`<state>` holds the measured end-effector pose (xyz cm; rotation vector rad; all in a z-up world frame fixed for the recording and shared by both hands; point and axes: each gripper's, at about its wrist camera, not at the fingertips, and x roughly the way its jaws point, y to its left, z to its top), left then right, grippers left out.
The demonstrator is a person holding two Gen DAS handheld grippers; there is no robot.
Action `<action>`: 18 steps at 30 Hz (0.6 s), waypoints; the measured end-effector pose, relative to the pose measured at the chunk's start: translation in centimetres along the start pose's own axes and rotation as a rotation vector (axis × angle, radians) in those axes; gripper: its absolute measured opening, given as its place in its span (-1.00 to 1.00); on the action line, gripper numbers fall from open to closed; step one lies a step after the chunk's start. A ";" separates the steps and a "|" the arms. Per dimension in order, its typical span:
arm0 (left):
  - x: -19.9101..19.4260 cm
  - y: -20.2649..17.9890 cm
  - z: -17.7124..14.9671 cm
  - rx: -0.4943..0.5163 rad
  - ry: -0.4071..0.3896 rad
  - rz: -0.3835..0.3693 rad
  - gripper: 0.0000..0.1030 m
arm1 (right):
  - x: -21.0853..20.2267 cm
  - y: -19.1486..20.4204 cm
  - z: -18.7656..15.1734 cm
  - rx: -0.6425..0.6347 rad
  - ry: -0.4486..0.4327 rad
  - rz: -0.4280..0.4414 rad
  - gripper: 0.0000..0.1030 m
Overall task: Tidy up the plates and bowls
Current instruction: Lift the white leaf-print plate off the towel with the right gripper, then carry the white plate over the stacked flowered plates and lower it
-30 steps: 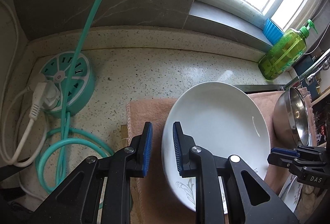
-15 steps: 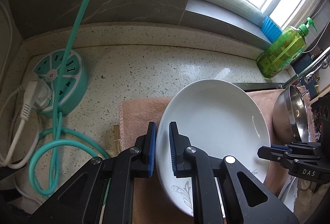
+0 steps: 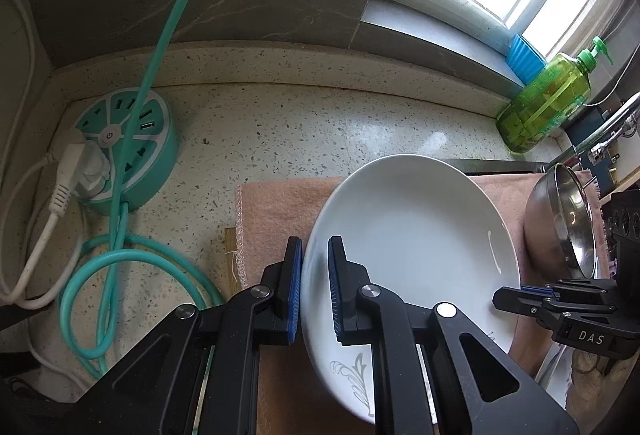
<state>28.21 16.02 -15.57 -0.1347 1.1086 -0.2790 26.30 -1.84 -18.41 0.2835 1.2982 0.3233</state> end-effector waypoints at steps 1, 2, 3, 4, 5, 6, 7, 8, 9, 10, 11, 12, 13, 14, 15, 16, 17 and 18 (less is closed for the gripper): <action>-0.3 -0.1 -0.1 0.001 -0.005 0.004 -0.78 | -0.1 0.2 -0.2 -0.004 -0.001 0.002 -0.78; -0.7 -0.1 -0.2 0.002 -0.010 0.008 -0.78 | -0.2 0.3 -0.4 -0.007 -0.002 0.005 -0.78; -1.1 -0.2 -0.4 0.000 -0.015 0.012 -0.78 | -0.3 0.4 -0.6 -0.012 -0.001 0.010 -0.78; -1.5 -0.3 -0.5 -0.003 -0.023 0.014 -0.78 | -0.5 0.5 -0.8 -0.018 -0.001 0.014 -0.78; -2.0 -0.3 -0.7 -0.006 -0.030 0.017 -0.78 | -0.8 0.7 -0.9 -0.024 -0.002 0.020 -0.78; -2.4 -0.4 -0.9 -0.010 -0.037 0.020 -0.78 | -1.0 0.8 -1.0 -0.030 -0.003 0.024 -0.78; -2.8 -0.5 -1.1 -0.011 -0.042 0.024 -0.78 | -1.3 0.9 -1.1 -0.038 -0.007 0.027 -0.78; -3.3 -0.6 -1.3 -0.013 -0.046 0.028 -0.78 | -1.7 1.0 -1.2 -0.045 -0.010 0.030 -0.78; -3.7 -0.8 -1.5 -0.017 -0.051 0.030 -0.78 | -2.1 1.0 -1.4 -0.050 -0.013 0.034 -0.78; -4.2 -0.9 -1.8 -0.021 -0.056 0.031 -0.78 | -2.5 1.1 -1.5 -0.057 -0.017 0.039 -0.78; -4.7 -1.2 -2.0 -0.025 -0.060 0.029 -0.78 | -3.0 1.0 -1.7 -0.062 -0.019 0.043 -0.78; -5.2 -1.4 -2.3 -0.032 -0.066 0.025 -0.78 | -3.5 0.9 -1.9 -0.065 -0.022 0.048 -0.78; -5.7 -1.6 -2.6 -0.041 -0.071 0.020 -0.78 | -4.0 0.8 -2.2 -0.067 -0.026 0.054 -0.78; -6.2 -1.9 -2.9 -0.047 -0.076 0.018 -0.78 | -4.5 0.7 -2.4 -0.072 -0.030 0.058 -0.78; -6.7 -2.3 -3.2 -0.046 -0.083 0.019 -0.78 | -5.1 0.6 -2.7 -0.078 -0.035 0.062 -0.78; -7.2 -2.8 -3.6 -0.047 -0.092 0.021 -0.78 | -5.8 0.4 -3.1 -0.086 -0.041 0.066 -0.78; -7.7 -3.5 -4.0 -0.051 -0.101 0.021 -0.78 | -6.4 0.3 -3.5 -0.093 -0.047 0.067 -0.78; -8.1 -4.0 -4.4 -0.054 -0.107 0.020 -0.78 | -7.0 0.1 -3.9 -0.103 -0.052 0.066 -0.78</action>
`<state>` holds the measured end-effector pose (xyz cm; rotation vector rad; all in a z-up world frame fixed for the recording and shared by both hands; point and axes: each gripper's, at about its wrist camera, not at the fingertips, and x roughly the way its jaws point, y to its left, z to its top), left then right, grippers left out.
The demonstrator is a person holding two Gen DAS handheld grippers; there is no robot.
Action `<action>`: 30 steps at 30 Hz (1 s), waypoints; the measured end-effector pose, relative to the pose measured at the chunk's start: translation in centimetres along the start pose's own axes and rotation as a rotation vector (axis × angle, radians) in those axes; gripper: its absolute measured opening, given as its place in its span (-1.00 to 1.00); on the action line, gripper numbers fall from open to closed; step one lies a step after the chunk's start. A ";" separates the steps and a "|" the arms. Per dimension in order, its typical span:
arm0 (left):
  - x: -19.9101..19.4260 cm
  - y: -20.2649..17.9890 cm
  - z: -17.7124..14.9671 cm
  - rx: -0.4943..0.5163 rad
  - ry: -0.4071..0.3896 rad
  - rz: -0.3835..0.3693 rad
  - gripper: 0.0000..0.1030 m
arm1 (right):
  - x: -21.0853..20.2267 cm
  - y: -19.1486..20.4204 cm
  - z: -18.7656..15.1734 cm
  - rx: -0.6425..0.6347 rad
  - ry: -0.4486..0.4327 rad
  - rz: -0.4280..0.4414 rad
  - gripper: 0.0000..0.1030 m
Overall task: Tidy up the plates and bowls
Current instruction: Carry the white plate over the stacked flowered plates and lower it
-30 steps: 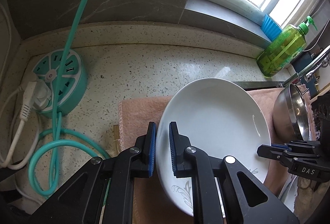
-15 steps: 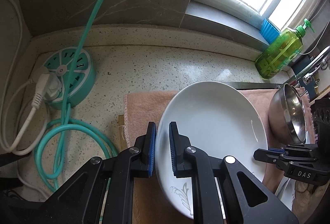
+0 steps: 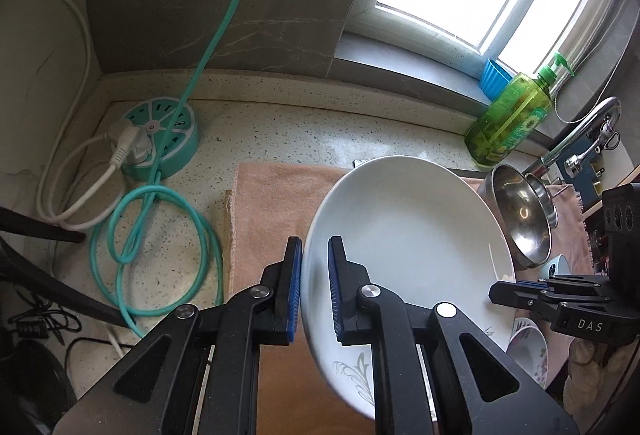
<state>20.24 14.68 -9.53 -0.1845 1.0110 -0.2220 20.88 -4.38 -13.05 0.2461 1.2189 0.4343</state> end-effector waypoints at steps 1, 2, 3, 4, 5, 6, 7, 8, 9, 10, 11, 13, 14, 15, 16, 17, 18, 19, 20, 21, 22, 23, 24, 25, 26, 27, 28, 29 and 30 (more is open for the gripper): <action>-0.7 -0.6 -0.5 -0.002 -0.009 -0.001 -0.78 | -0.6 -0.1 -0.4 -0.010 -0.003 -0.001 -0.78; -1.2 -1.1 -1.0 -0.005 -0.016 0.000 -0.78 | -1.2 -0.2 -0.9 -0.017 -0.003 0.004 -0.78; -1.7 -1.6 -1.6 -0.008 -0.024 0.002 -0.78 | -1.7 -0.4 -1.3 -0.023 -0.001 0.008 -0.78; -2.2 -2.2 -2.2 -0.012 -0.030 0.003 -0.78 | -2.3 -0.7 -1.8 -0.032 0.001 0.010 -0.78; -2.6 -2.8 -2.8 -0.016 -0.033 0.002 -0.78 | -2.8 -0.9 -2.3 -0.044 0.003 0.008 -0.78; -2.9 -3.2 -3.4 -0.019 -0.035 0.000 -0.78 | -3.3 -1.2 -2.8 -0.055 0.004 0.005 -0.78; -3.2 -3.8 -4.0 -0.022 -0.035 0.000 -0.78 | -3.7 -1.5 -3.3 -0.063 0.006 0.004 -0.78; -3.4 -4.4 -4.6 -0.025 -0.033 0.004 -0.78 | -4.2 -1.9 -3.8 -0.069 0.008 0.006 -0.78; -3.5 -5.0 -5.3 -0.031 -0.033 0.007 -0.78 | -4.6 -2.3 -4.3 -0.071 0.010 0.008 -0.78; -3.6 -5.7 -5.9 -0.038 -0.033 0.008 -0.78 | -5.0 -2.7 -4.7 -0.075 0.011 0.007 -0.78; -3.8 -6.2 -6.5 -0.044 -0.033 0.009 -0.78 | -5.5 -3.1 -5.2 -0.081 0.011 0.005 -0.78; -4.1 -7.3 -7.8 -0.061 -0.030 0.011 -0.78 | -6.5 -3.9 -6.2 -0.092 0.014 0.004 -0.78; -4.2 -7.8 -8.5 -0.068 -0.030 0.012 -0.78 | -6.8 -4.3 -6.6 -0.095 0.016 0.003 -0.78; -4.2 -8.3 -9.0 -0.072 -0.028 0.011 -0.78 | -7.1 -4.7 -7.0 -0.095 0.018 0.002 -0.78; -4.3 -8.9 -9.5 -0.073 -0.025 0.009 -0.78 | -7.4 -5.1 -7.3 -0.095 0.020 0.000 -0.78; -4.3 -9.3 -10.0 -0.075 -0.023 0.008 -0.78 | -7.7 -5.6 -7.8 -0.098 0.023 -0.002 -0.78; -4.5 -9.9 -10.7 -0.075 -0.019 0.006 -0.78 | -7.9 -6.1 -8.2 -0.100 0.026 -0.005 -0.78; -4.6 -10.4 -11.2 -0.074 -0.016 0.006 -0.78 | -8.2 -6.5 -8.6 -0.103 0.028 -0.008 -0.78; -4.6 -10.9 -11.7 -0.076 -0.014 0.006 -0.78 | -8.4 -6.8 -9.0 -0.106 0.029 -0.012 -0.78; -4.6 -11.4 -12.2 -0.079 -0.011 0.007 -0.78 | -8.6 -7.2 -9.4 -0.109 0.031 -0.015 -0.78; -4.7 -11.9 -12.8 -0.081 -0.008 0.007 -0.78 | -8.7 -7.6 -9.8 -0.110 0.033 -0.018 -0.78; -4.6 -12.2 -13.3 -0.084 -0.004 0.006 -0.78 | -8.8 -7.9 -10.1 -0.111 0.035 -0.020 -0.78; -4.5 -12.5 -13.7 -0.087 0.003 0.005 -0.78 | -8.9 -8.3 -10.4 -0.111 0.037 -0.023 -0.78; -4.4 -12.9 -14.2 -0.091 0.011 0.004 -0.78 | -9.0 -8.8 -10.8 -0.109 0.041 -0.025 -0.78; -4.2 -13.3 -14.7 -0.091 0.019 0.006 -0.78 | -9.0 -9.2 -11.1 -0.107 0.045 -0.028 -0.78; -4.1 -13.6 -15.1 -0.091 0.026 0.009 -0.78 | -9.0 -9.5 -11.4 -0.107 0.049 -0.031 -0.78; -4.0 -13.9 -15.5 -0.092 0.034 0.009 -0.78 | -9.0 -9.8 -11.7 -0.108 0.052 -0.034 -0.78; -3.9 -14.1 -15.9 -0.094 0.041 0.008 -0.78 | -9.0 -10.0 -12.0 -0.109 0.056 -0.036 -0.78; -3.8 -14.3 -16.2 -0.097 0.045 0.009 -0.78 | -9.0 -10.3 -12.2 -0.112 0.059 -0.037 -0.78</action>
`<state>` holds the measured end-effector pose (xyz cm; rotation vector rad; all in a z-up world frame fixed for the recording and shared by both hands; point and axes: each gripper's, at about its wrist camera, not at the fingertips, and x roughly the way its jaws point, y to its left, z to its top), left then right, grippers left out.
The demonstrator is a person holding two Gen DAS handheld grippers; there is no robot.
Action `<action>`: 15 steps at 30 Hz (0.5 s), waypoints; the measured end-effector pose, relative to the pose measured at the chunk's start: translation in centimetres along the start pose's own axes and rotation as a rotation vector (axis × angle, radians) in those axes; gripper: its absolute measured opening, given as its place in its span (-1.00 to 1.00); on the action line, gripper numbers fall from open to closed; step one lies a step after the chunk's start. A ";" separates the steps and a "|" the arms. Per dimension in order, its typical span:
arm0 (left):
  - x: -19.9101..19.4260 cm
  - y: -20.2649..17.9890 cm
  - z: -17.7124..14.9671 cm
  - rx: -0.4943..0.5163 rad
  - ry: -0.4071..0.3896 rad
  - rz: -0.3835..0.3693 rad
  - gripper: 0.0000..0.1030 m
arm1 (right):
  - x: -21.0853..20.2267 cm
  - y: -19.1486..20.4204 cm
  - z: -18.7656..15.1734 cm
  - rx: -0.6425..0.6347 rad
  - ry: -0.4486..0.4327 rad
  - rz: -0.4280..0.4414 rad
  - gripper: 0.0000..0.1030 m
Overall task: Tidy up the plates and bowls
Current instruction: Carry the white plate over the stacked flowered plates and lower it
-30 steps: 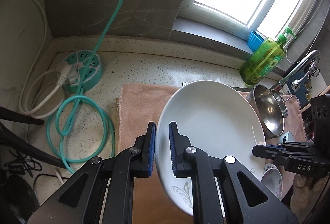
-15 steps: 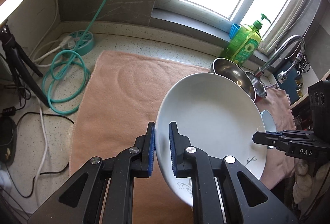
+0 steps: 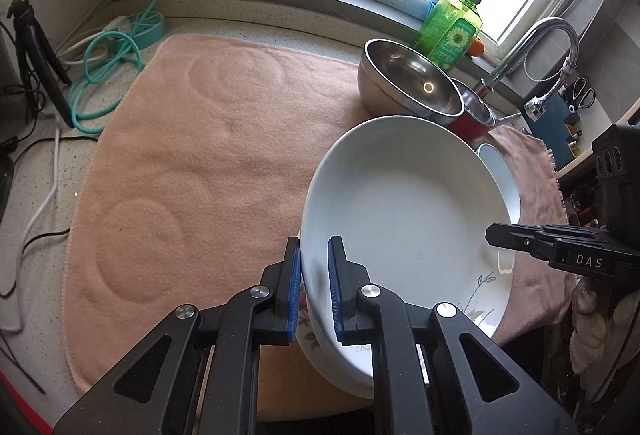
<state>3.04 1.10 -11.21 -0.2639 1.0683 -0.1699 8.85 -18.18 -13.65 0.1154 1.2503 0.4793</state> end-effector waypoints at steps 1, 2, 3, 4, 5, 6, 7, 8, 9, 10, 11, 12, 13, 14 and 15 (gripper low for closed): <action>0.1 -0.2 -0.3 -0.005 0.004 0.000 -0.78 | 0.0 -0.2 -0.2 -0.002 0.003 -0.001 -0.78; 0.2 -0.3 -0.6 -0.008 0.009 -0.001 -0.78 | 0.1 -0.4 -0.4 -0.002 0.006 -0.005 -0.78; 0.2 -0.4 -0.9 -0.008 0.013 0.001 -0.78 | 0.2 -0.4 -0.5 -0.005 0.008 -0.010 -0.78; 0.3 -0.6 -1.1 -0.008 0.017 0.005 -0.78 | 0.3 -0.5 -0.7 -0.009 0.012 -0.013 -0.78; 0.4 -0.6 -1.3 -0.009 0.020 0.008 -0.78 | 0.4 -0.6 -0.8 -0.011 0.016 -0.016 -0.78; 0.4 -0.7 -1.4 -0.011 0.024 0.009 -0.78 | 0.6 -0.7 -0.9 -0.013 0.021 -0.017 -0.78; 0.4 -0.7 -1.6 -0.013 0.027 0.012 -0.78 | 0.7 -0.7 -1.1 -0.017 0.025 -0.019 -0.78; 0.4 -0.7 -1.8 -0.013 0.029 0.014 -0.78 | 0.8 -0.7 -1.2 -0.020 0.028 -0.020 -0.78; 0.4 -0.7 -1.9 -0.014 0.030 0.015 -0.78 | 0.9 -0.8 -1.4 -0.023 0.031 -0.022 -0.78; 0.3 -0.8 -2.1 -0.014 0.031 0.017 -0.78 | 1.0 -0.7 -1.5 -0.027 0.035 -0.025 -0.78; 0.4 -0.9 -2.2 -0.010 0.033 0.021 -0.78 | 1.2 -0.8 -1.5 -0.030 0.037 -0.029 -0.78; 0.4 -1.0 -2.4 -0.007 0.037 0.024 -0.78 | 1.3 -0.9 -1.7 -0.030 0.040 -0.032 -0.78; 0.5 -1.0 -2.5 -0.007 0.039 0.026 -0.78 | 1.4 -1.0 -1.8 -0.027 0.042 -0.032 -0.78; 0.6 -1.0 -2.6 -0.006 0.042 0.029 -0.78 | 1.5 -1.0 -1.8 -0.025 0.044 -0.032 -0.78; 0.7 -1.1 -2.6 -0.004 0.045 0.033 -0.78 | 1.6 -1.0 -1.8 -0.025 0.046 -0.032 -0.78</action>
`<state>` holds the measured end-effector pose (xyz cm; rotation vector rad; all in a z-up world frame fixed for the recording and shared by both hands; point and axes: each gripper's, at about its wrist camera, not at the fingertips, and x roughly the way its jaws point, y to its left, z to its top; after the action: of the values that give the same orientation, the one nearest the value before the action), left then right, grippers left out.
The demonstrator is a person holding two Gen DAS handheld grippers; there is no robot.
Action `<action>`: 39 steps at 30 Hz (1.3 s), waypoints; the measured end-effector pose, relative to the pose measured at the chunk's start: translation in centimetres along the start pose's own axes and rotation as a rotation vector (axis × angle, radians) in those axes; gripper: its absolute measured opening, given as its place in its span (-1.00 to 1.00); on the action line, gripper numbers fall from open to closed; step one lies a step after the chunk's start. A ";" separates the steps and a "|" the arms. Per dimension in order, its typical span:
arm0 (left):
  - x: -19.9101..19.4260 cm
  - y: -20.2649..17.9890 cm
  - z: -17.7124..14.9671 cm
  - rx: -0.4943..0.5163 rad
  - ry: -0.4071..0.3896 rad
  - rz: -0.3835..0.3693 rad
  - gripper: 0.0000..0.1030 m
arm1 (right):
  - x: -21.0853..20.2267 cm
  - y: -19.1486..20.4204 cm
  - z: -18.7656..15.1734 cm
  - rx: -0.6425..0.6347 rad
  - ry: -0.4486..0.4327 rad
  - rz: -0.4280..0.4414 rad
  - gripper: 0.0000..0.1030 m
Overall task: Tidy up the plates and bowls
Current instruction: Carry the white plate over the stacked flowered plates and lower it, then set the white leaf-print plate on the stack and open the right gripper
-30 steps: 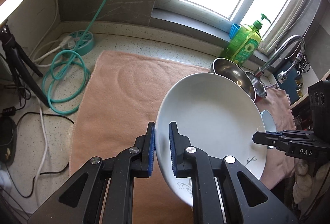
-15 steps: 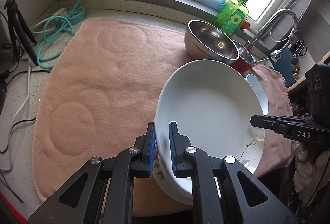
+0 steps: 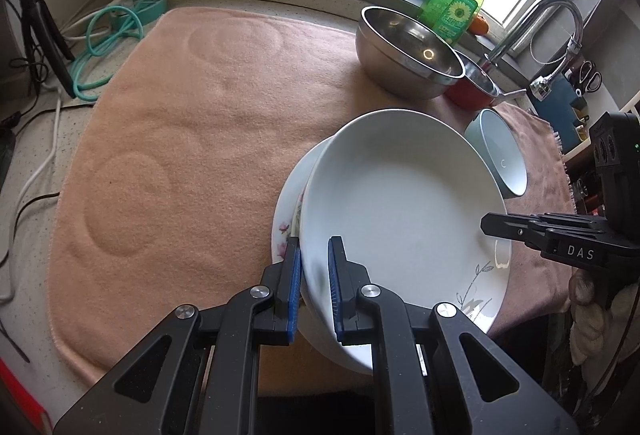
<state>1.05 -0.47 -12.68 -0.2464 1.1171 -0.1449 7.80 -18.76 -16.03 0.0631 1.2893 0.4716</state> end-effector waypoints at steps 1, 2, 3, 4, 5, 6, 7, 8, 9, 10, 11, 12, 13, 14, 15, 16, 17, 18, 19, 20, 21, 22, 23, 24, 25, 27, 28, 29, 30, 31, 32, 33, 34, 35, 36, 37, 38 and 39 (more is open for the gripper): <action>0.1 0.0 0.0 -0.001 0.003 0.002 -0.78 | 0.1 0.1 0.0 -0.002 0.000 -0.002 -0.78; 0.1 0.0 -0.1 -0.005 0.004 0.003 -0.78 | 0.1 0.2 0.0 -0.007 -0.001 -0.006 -0.78; 0.2 0.0 -0.1 -0.004 0.004 0.005 -0.78 | 0.1 0.3 0.0 -0.013 -0.002 -0.010 -0.78; 0.3 0.0 -0.1 -0.002 0.006 0.007 -0.78 | 0.1 0.3 0.0 -0.015 -0.002 -0.011 -0.78; 0.3 0.1 0.0 -0.004 0.006 0.009 -0.78 | 0.2 0.3 0.0 -0.015 -0.001 -0.010 -0.78; 0.4 0.1 0.0 -0.006 0.007 0.011 -0.78 | 0.2 0.4 0.0 -0.014 0.001 -0.009 -0.78; 0.4 0.2 0.1 -0.006 0.006 0.013 -0.78 | 0.3 0.5 0.0 -0.014 0.003 -0.010 -0.78; 0.4 0.2 0.1 -0.006 0.007 0.014 -0.78 | 0.3 0.5 0.1 -0.017 0.004 -0.012 -0.78; 0.5 0.3 0.1 -0.008 0.008 0.014 -0.78 | 0.4 0.6 0.1 -0.018 0.005 -0.013 -0.78; 0.5 0.3 0.2 -0.007 0.011 0.016 -0.78 | 0.5 0.7 0.0 -0.020 0.005 -0.015 -0.78; 0.6 0.3 0.1 -0.004 0.016 0.017 -0.78 | 0.5 0.8 0.0 -0.023 0.006 -0.018 -0.78; 0.6 0.3 0.0 -0.001 0.021 0.017 -0.78 | 0.4 0.8 0.0 -0.027 0.005 -0.024 -0.78; 0.6 0.2 0.0 0.006 0.022 0.020 -0.78 | 0.5 1.0 0.0 -0.034 0.006 -0.031 -0.78; 0.6 0.1 -0.1 0.013 0.025 0.022 -0.78 | 0.4 1.1 0.0 -0.042 0.006 -0.037 -0.78; 0.7 0.1 -0.1 0.016 0.026 0.023 -0.78 | 0.5 1.1 0.0 -0.049 0.008 -0.040 -0.78; 0.7 0.1 -0.1 0.015 0.026 0.021 -0.78 | 0.5 1.1 0.0 -0.051 0.010 -0.040 -0.77; 0.7 0.2 -0.1 0.013 0.026 0.019 -0.78 | 0.5 1.1 0.1 -0.050 0.012 -0.035 -0.74; 0.7 0.2 0.0 0.012 0.026 0.019 -0.78 | 0.5 1.1 0.1 -0.051 0.012 -0.036 -0.74; 0.7 0.2 0.0 0.011 0.025 0.019 -0.78 | 0.6 1.2 0.2 -0.057 0.012 -0.040 -0.74; 0.7 0.2 0.0 0.011 0.026 0.020 -0.78 | 0.5 1.3 0.2 -0.064 0.010 -0.047 -0.74; 0.7 0.1 0.0 0.012 0.026 0.021 -0.78 | 0.5 1.4 0.2 -0.072 0.009 -0.052 -0.74; 0.7 0.1 0.0 0.015 0.027 0.022 -0.78 | 0.5 1.4 0.1 -0.076 0.006 -0.055 -0.74; 0.7 0.1 0.0 0.016 0.027 0.021 -0.78 | 0.5 1.4 0.1 -0.077 0.005 -0.055 -0.74; 0.7 0.2 0.0 0.016 0.028 0.021 -0.78 | 0.5 1.4 0.1 -0.075 0.004 -0.055 -0.74; 0.7 0.2 0.0 0.016 0.028 0.020 -0.78 | 0.4 1.4 0.1 -0.075 0.000 -0.057 -0.73; 0.6 0.2 0.0 0.015 0.030 0.021 -0.78 | 0.3 1.2 0.1 -0.076 -0.006 -0.080 -0.73; 0.6 0.2 0.0 0.015 0.029 0.018 -0.78 | 0.4 1.1 0.1 -0.078 -0.003 -0.092 -0.73; 0.6 0.2 0.0 0.017 0.027 0.017 -0.78 | 0.4 1.0 0.1 -0.078 -0.002 -0.083 -0.72; 0.6 0.2 0.0 0.020 0.026 0.018 -0.78 | 0.4 0.9 0.1 -0.076 0.001 -0.078 -0.72; 0.6 0.2 0.0 0.020 0.026 0.018 -0.78 | 0.4 0.8 0.0 -0.076 0.000 -0.075 -0.72; 0.6 0.2 0.0 0.018 0.026 0.018 -0.78 | 0.4 0.8 0.1 -0.075 0.000 -0.073 -0.72; 0.6 0.1 0.0 0.015 0.026 0.018 -0.78 | 0.3 0.7 0.0 -0.071 -0.002 -0.070 -0.72; 0.6 0.1 0.0 0.016 0.025 0.019 -0.78 | 0.3 0.7 0.0 -0.070 -0.004 -0.070 -0.72; 0.6 0.0 0.0 0.019 0.024 0.021 -0.78 | 0.3 0.7 0.0 -0.071 -0.005 -0.070 -0.72; 0.6 0.0 0.0 0.020 0.024 0.022 -0.78 | 0.2 0.6 -0.1 -0.069 -0.006 -0.070 -0.72; 0.6 0.0 0.0 0.019 0.024 0.022 -0.78 | 0.2 0.6 -0.1 -0.064 -0.007 -0.068 -0.72; 0.6 0.1 0.0 0.017 0.025 0.021 -0.78 | 0.2 0.6 -0.1 -0.060 -0.008 -0.064 -0.72; 0.6 0.1 0.0 0.016 0.026 0.019 -0.78 | 0.2 0.5 -0.2 -0.056 -0.008 -0.060 -0.72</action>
<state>1.35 -0.51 -13.25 -0.2202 1.1432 -0.1402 7.54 -18.28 -16.06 -0.0203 1.2657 0.4551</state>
